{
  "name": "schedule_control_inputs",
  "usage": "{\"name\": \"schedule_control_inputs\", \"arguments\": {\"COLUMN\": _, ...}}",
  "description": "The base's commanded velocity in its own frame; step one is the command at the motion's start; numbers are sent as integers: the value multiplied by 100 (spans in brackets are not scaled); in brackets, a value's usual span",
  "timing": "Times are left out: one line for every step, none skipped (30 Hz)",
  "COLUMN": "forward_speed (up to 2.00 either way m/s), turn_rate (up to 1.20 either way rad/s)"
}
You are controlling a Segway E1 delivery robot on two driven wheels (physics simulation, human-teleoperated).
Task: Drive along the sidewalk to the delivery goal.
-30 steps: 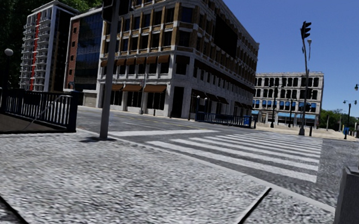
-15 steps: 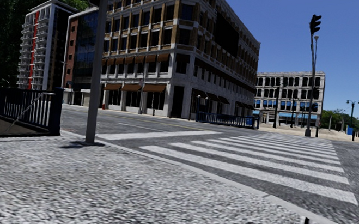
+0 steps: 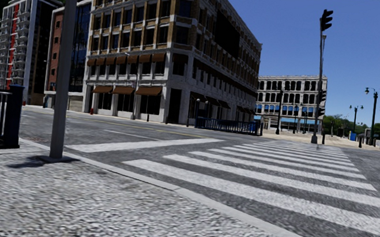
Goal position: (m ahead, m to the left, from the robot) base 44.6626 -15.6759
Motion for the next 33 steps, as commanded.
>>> {"name": "schedule_control_inputs", "arguments": {"forward_speed": 142, "turn_rate": -29}}
{"name": "schedule_control_inputs", "arguments": {"forward_speed": 142, "turn_rate": -29}}
{"name": "schedule_control_inputs", "arguments": {"forward_speed": 142, "turn_rate": -29}}
{"name": "schedule_control_inputs", "arguments": {"forward_speed": 142, "turn_rate": -29}}
{"name": "schedule_control_inputs", "arguments": {"forward_speed": 142, "turn_rate": -29}}
{"name": "schedule_control_inputs", "arguments": {"forward_speed": 142, "turn_rate": -29}}
{"name": "schedule_control_inputs", "arguments": {"forward_speed": 142, "turn_rate": -29}}
{"name": "schedule_control_inputs", "arguments": {"forward_speed": 142, "turn_rate": -29}}
{"name": "schedule_control_inputs", "arguments": {"forward_speed": 142, "turn_rate": -29}}
{"name": "schedule_control_inputs", "arguments": {"forward_speed": 142, "turn_rate": -29}}
{"name": "schedule_control_inputs", "arguments": {"forward_speed": 142, "turn_rate": -29}}
{"name": "schedule_control_inputs", "arguments": {"forward_speed": 142, "turn_rate": -29}}
{"name": "schedule_control_inputs", "arguments": {"forward_speed": 142, "turn_rate": -29}}
{"name": "schedule_control_inputs", "arguments": {"forward_speed": 142, "turn_rate": -29}}
{"name": "schedule_control_inputs", "arguments": {"forward_speed": 142, "turn_rate": -29}}
{"name": "schedule_control_inputs", "arguments": {"forward_speed": 142, "turn_rate": -29}}
{"name": "schedule_control_inputs", "arguments": {"forward_speed": 142, "turn_rate": -32}}
{"name": "schedule_control_inputs", "arguments": {"forward_speed": 142, "turn_rate": -50}}
{"name": "schedule_control_inputs", "arguments": {"forward_speed": 142, "turn_rate": -58}}
{"name": "schedule_control_inputs", "arguments": {"forward_speed": 142, "turn_rate": -59}}
{"name": "schedule_control_inputs", "arguments": {"forward_speed": 142, "turn_rate": -59}}
{"name": "schedule_control_inputs", "arguments": {"forward_speed": 142, "turn_rate": -59}}
{"name": "schedule_control_inputs", "arguments": {"forward_speed": 142, "turn_rate": -60}}
{"name": "schedule_control_inputs", "arguments": {"forward_speed": 142, "turn_rate": -60}}
{"name": "schedule_control_inputs", "arguments": {"forward_speed": 142, "turn_rate": -60}}
{"name": "schedule_control_inputs", "arguments": {"forward_speed": 142, "turn_rate": -60}}
{"name": "schedule_control_inputs", "arguments": {"forward_speed": 142, "turn_rate": -60}}
{"name": "schedule_control_inputs", "arguments": {"forward_speed": 142, "turn_rate": -60}}
{"name": "schedule_control_inputs", "arguments": {"forward_speed": 142, "turn_rate": -60}}
{"name": "schedule_control_inputs", "arguments": {"forward_speed": 142, "turn_rate": -60}}
{"name": "schedule_control_inputs", "arguments": {"forward_speed": 142, "turn_rate": -60}}
{"name": "schedule_control_inputs", "arguments": {"forward_speed": 142, "turn_rate": -60}}
{"name": "schedule_control_inputs", "arguments": {"forward_speed": 142, "turn_rate": -60}}
